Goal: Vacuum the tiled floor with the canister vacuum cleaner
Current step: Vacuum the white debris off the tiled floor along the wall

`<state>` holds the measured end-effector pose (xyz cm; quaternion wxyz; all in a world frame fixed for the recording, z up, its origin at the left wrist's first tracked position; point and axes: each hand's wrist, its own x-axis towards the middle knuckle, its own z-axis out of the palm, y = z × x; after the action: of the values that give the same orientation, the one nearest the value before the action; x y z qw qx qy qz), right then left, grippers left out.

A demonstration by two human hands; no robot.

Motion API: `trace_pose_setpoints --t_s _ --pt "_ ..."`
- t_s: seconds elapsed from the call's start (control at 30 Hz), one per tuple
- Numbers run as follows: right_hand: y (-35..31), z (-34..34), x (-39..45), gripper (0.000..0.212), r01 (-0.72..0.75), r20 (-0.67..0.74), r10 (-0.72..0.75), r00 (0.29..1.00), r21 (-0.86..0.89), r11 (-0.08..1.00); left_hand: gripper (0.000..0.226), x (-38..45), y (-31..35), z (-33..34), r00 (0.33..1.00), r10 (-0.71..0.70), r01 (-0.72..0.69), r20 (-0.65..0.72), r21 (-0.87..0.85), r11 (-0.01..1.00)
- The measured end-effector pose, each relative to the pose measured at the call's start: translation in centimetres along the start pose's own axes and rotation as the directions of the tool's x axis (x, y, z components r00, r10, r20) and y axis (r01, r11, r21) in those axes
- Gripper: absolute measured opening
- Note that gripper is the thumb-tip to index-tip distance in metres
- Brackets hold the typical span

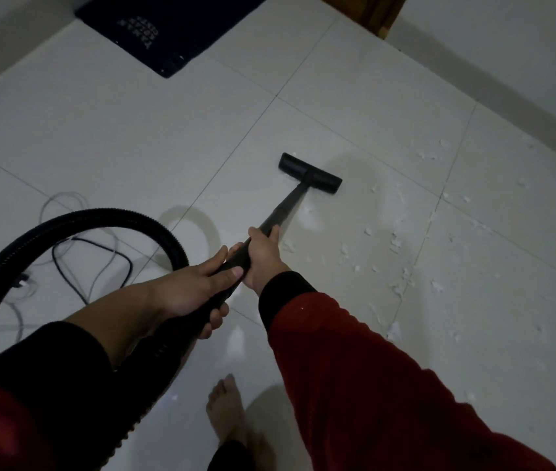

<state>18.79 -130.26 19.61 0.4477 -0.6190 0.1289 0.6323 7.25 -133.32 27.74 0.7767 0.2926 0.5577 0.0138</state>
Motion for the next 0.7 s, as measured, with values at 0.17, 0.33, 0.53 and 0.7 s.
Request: trace_pose_setpoints --t_s 0.17,0.33,0.53,0.7 --pt "2.3 -1.5 -0.6 0.066 0.008 0.022 -0.007 1.000 -0.043 0.999 0.062 -0.7 -2.7 0.7 1.000 0.012 -0.012 -0.015 -0.017 1.000" --pt "2.7 -3.5 -2.1 0.067 -0.001 0.044 0.002 0.999 -0.010 1.000 0.062 -2.3 -4.1 2.3 1.000 0.028 -0.028 -0.010 -0.001 1.000" --pt "3.9 -4.5 -2.6 0.067 -0.014 0.035 0.014 0.999 -0.011 1.000 0.062 -2.5 -5.4 2.9 1.000 0.012 -0.011 -0.027 0.021 1.000" --pt "5.7 -5.3 -3.3 0.067 -0.020 0.006 0.020 1.000 0.010 1.000 0.059 -3.5 -7.2 2.6 1.000 0.002 -0.002 -0.008 0.022 1.000"
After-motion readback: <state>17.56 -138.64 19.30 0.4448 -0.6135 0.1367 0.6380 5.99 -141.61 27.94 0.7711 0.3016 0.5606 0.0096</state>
